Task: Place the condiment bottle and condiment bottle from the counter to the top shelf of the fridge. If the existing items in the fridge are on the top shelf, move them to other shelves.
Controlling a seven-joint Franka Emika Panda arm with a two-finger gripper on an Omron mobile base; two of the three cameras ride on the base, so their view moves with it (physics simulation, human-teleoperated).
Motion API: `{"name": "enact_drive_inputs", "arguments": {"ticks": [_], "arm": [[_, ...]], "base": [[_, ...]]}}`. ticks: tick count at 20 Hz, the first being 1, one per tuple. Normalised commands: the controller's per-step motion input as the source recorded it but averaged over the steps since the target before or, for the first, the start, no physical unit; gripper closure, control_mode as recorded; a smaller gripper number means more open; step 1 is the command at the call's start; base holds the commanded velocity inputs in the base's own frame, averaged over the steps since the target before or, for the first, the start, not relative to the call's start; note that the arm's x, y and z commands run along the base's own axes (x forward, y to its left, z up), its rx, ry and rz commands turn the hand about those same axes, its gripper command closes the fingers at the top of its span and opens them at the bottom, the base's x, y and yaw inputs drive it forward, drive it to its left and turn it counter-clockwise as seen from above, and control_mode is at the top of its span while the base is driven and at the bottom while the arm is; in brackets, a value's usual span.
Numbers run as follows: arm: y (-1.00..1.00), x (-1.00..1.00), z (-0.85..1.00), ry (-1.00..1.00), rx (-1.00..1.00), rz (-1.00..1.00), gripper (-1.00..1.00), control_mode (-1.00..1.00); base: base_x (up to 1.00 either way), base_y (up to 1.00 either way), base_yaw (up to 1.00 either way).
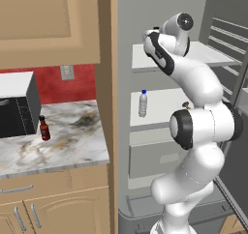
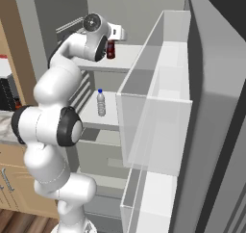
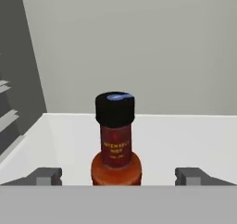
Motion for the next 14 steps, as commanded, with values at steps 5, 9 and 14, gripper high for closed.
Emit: {"name": "enact_drive_inputs", "arguments": {"ticks": [5,9,14], "arm": [[0.00,-0.69,0.00,0.00,0.00,0.00,-1.00,-1.00],[0.00,-1.00,0.03,0.01,0.01,0.00,-1.00,-1.00],[-0.03,-1.00,0.01,0.17,0.00,0.00,-1.00,-1.00]], "base": [[0.00,0.00,0.00],[0.00,0.00,0.00],[0.00,0.00,0.00]]}}
